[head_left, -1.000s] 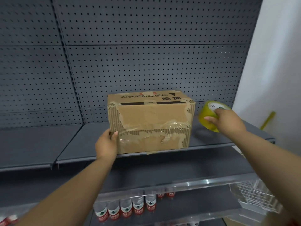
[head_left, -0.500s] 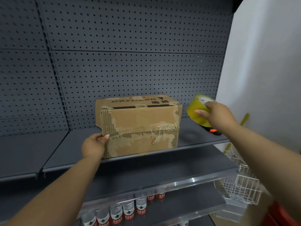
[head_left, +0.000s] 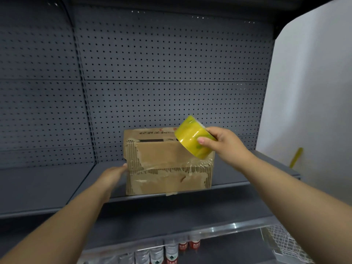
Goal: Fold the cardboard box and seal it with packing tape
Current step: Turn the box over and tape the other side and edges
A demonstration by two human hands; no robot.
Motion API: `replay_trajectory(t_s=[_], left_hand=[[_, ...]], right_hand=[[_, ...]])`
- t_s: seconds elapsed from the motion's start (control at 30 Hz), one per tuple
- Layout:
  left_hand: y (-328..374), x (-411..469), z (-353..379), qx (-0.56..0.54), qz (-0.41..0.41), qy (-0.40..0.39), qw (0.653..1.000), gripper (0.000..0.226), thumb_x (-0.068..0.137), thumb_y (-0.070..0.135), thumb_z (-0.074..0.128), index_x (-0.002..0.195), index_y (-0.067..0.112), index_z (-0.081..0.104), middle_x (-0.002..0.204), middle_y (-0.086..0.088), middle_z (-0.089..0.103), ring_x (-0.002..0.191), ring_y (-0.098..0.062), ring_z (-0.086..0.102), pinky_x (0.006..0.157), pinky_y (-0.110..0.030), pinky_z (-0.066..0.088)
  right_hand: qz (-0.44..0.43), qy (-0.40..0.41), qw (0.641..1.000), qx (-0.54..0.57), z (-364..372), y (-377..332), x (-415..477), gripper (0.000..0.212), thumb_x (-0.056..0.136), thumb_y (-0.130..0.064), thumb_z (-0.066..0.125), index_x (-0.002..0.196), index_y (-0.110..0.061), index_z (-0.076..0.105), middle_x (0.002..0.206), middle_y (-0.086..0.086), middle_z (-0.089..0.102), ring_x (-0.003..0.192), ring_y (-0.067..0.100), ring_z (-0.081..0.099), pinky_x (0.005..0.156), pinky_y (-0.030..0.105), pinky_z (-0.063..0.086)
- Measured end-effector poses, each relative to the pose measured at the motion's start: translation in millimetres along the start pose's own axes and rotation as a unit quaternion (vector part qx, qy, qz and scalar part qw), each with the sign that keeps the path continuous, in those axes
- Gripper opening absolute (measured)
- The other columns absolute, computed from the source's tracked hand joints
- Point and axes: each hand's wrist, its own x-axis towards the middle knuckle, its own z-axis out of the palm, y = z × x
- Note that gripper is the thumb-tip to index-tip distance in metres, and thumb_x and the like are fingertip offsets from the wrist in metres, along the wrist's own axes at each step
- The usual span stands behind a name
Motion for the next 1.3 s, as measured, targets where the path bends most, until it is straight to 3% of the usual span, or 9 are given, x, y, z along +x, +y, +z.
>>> replay_trajectory(t_s=[0.13, 0.23, 0.3, 0.37, 0.47, 0.6, 0.83, 1.0, 1.3], left_hand=[[3.3, -7.2, -3.1, 0.019, -0.009, -0.002, 1.0, 0.057, 0.093, 0.045, 0.047, 0.136, 0.008, 0.045, 0.15, -0.012, 0.034, 0.138, -0.031, 0.029, 0.11, -0.043, 0.024], [9.2, -15.1, -2.6, 0.142, -0.006, 0.067, 0.988, 0.061, 0.092, 0.051, 0.043, 0.136, 0.009, 0.045, 0.15, -0.015, 0.028, 0.139, -0.032, 0.024, 0.113, -0.041, 0.024], [19.5, -26.0, -2.0, 0.227, 0.095, 0.161, 0.956, 0.057, 0.091, 0.05, 0.037, 0.13, 0.012, 0.053, 0.139, -0.016, 0.037, 0.131, -0.032, 0.032, 0.108, -0.04, 0.03], [39.4, -46.5, 3.4, 0.164, 0.246, 0.203, 0.934, 0.046, 0.095, 0.041, 0.039, 0.129, 0.013, 0.053, 0.132, -0.009, 0.039, 0.125, -0.026, 0.036, 0.104, -0.037, 0.03], [78.2, -80.1, 15.8, 0.065, 0.348, 0.076, 0.932, 0.05, 0.093, 0.044, 0.043, 0.137, 0.022, 0.043, 0.128, 0.011, 0.038, 0.118, -0.005, 0.038, 0.098, -0.025, 0.03], [98.9, -96.2, 17.6, 0.163, 0.385, -0.024, 0.908, 0.052, 0.083, 0.048, 0.055, 0.13, 0.026, 0.053, 0.123, 0.014, 0.054, 0.113, -0.001, 0.049, 0.101, -0.028, 0.04], [101.8, -119.2, 11.9, 0.157, 0.451, 0.118, 0.871, 0.025, 0.086, 0.022, 0.063, 0.109, 0.018, 0.07, 0.1, 0.015, 0.061, 0.1, -0.003, 0.056, 0.085, -0.002, 0.035], [113.1, -135.3, 5.6, 0.206, 0.468, 0.168, 0.843, 0.014, 0.087, 0.021, 0.062, 0.091, 0.013, 0.073, 0.08, 0.014, 0.059, 0.078, -0.003, 0.053, 0.072, -0.007, 0.036], [159.2, -157.5, -10.6, 0.324, 0.398, 0.094, 0.853, 0.019, 0.096, 0.024, 0.047, 0.086, 0.011, 0.056, 0.078, 0.01, 0.049, 0.078, -0.011, 0.046, 0.06, -0.021, 0.033]], right_hand=[[-0.009, -0.008, 1.0, 0.007, 11.4, -6.9, -4.3, 0.022, 0.086, -0.022, 0.064, 0.096, -0.003, 0.067, 0.1, 0.021, 0.065, 0.087, 0.03, 0.06, 0.081, 0.041, 0.049], [-0.013, -0.017, 1.0, 0.015, 15.8, -8.5, -8.2, 0.025, 0.086, -0.024, 0.063, 0.098, -0.003, 0.067, 0.1, 0.021, 0.065, 0.089, 0.029, 0.062, 0.081, 0.042, 0.05], [-0.018, -0.022, 0.999, 0.02, 17.7, -9.7, -10.1, 0.025, 0.086, -0.024, 0.063, 0.099, -0.003, 0.066, 0.098, 0.021, 0.066, 0.087, 0.028, 0.061, 0.08, 0.041, 0.05], [-0.027, -0.026, 0.999, 0.016, 19.9, -10.4, -10.8, 0.024, 0.086, -0.025, 0.063, 0.099, -0.004, 0.067, 0.096, 0.018, 0.066, 0.087, 0.029, 0.061, 0.078, 0.04, 0.049], [-0.036, -0.025, 0.999, 0.024, 26.1, -12.9, -11.3, 0.022, 0.086, -0.027, 0.063, 0.098, -0.009, 0.067, 0.092, 0.013, 0.066, 0.084, 0.022, 0.059, 0.073, 0.034, 0.048], [-0.05, -0.03, 0.997, 0.041, 36.4, -17.4, -11.3, 0.008, 0.083, -0.032, 0.065, 0.089, -0.026, 0.066, 0.081, -0.007, 0.063, 0.076, 0.004, 0.057, 0.068, 0.022, 0.045], [-0.077, -0.016, 0.995, 0.054, 48.7, -32.8, -16.4, 0.009, 0.085, -0.024, 0.064, 0.083, -0.033, 0.06, 0.075, -0.014, 0.059, 0.068, -0.009, 0.052, 0.06, 0.009, 0.04], [-0.074, -0.006, 0.995, 0.074, 54.7, -41.4, -22.5, 0.02, 0.086, -0.028, 0.062, 0.089, -0.009, 0.066, 0.083, 0.004, 0.063, 0.073, 0.007, 0.052, 0.064, 0.022, 0.042], [-0.05, -0.001, 0.985, 0.163, 47.8, -70.2, -34.9, 0.027, 0.089, -0.03, 0.057, 0.094, -0.005, 0.067, 0.088, 0.011, 0.066, 0.078, 0.014, 0.057, 0.073, 0.038, 0.049]])
